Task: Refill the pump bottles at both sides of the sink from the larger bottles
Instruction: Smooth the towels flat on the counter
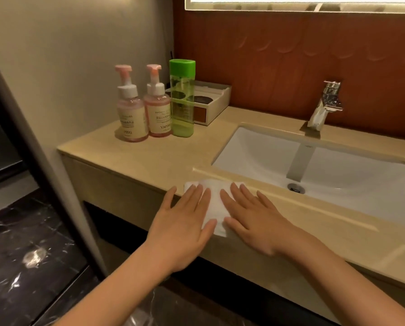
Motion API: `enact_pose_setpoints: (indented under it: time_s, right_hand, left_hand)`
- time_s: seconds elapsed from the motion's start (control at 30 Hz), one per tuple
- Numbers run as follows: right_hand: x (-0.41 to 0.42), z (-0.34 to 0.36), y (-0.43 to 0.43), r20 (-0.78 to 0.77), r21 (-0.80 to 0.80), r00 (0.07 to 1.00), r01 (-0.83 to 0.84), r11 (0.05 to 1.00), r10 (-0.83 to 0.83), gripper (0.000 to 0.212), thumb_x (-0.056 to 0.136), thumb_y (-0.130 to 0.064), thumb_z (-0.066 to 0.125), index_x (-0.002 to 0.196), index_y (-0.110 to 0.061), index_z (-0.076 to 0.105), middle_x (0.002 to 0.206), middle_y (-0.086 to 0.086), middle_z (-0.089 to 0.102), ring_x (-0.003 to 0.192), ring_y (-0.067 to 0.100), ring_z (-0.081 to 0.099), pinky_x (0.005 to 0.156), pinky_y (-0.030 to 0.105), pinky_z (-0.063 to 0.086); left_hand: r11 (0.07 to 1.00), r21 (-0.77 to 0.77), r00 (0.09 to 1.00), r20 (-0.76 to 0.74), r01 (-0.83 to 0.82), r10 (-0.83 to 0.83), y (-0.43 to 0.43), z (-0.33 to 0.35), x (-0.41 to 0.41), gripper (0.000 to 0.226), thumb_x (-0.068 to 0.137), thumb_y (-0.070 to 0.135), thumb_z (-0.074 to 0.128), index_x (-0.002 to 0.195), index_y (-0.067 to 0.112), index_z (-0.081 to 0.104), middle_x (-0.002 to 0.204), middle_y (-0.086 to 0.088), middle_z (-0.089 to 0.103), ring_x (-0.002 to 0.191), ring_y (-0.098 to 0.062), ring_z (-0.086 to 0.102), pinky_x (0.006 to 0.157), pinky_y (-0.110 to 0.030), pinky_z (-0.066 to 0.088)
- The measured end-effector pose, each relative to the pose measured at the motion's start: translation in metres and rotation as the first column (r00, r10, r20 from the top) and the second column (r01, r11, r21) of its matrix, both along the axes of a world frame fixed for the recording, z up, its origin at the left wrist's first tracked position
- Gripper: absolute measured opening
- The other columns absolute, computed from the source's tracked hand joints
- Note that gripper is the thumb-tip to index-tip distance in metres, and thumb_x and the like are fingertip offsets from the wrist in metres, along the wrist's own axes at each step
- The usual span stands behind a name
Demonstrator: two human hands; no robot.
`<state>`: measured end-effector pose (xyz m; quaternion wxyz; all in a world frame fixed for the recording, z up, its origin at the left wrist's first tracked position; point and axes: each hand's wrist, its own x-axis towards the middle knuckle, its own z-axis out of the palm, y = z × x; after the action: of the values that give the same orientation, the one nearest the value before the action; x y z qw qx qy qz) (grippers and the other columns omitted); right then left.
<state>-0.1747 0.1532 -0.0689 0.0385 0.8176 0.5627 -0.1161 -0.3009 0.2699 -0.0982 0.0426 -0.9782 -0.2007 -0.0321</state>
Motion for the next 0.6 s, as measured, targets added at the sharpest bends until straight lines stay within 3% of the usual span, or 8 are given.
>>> enact_pose_setpoints:
  time_s: [0.2,0.33,0.6]
  right_hand:
    - [-0.02,0.002,0.068,-0.037,-0.023,0.997,-0.063,0.998,0.062,0.059,0.101,-0.041,0.015,0.149,-0.02,-0.012,0.155,0.013,-0.019,0.144,0.025,-0.017,0.115,0.034,-0.007]
    - [-0.033,0.0,0.123,-0.032,-0.029,0.995,-0.1,0.995,0.099,0.061,0.101,-0.041,0.017,0.149,-0.016,-0.012,0.155,0.017,-0.018,0.144,0.028,-0.016,0.116,0.036,-0.005]
    - [-0.042,0.0,0.223,-0.036,-0.042,0.995,-0.095,0.995,0.094,0.064,0.1,-0.043,0.018,0.149,-0.013,-0.01,0.155,0.02,-0.016,0.144,0.032,-0.013,0.117,0.04,-0.003]
  left_hand:
    - [0.991,-0.017,0.991,0.01,-0.131,0.131,0.05,0.005,-0.022,0.091,0.065,0.051,-0.027,0.149,0.021,-0.009,0.158,0.006,-0.009,0.144,-0.004,-0.009,0.114,-0.039,-0.011]
    - [0.966,-0.027,0.966,-0.023,-0.259,0.258,0.091,0.01,-0.034,0.059,0.096,0.046,0.0,0.15,0.022,-0.002,0.159,0.007,-0.004,0.144,-0.005,-0.006,0.116,-0.041,-0.008]
    - [0.919,-0.062,0.921,-0.039,-0.39,0.388,0.173,0.018,-0.03,0.054,0.1,0.038,0.011,0.151,0.023,0.009,0.159,0.004,0.006,0.145,-0.008,0.005,0.116,-0.041,-0.007]
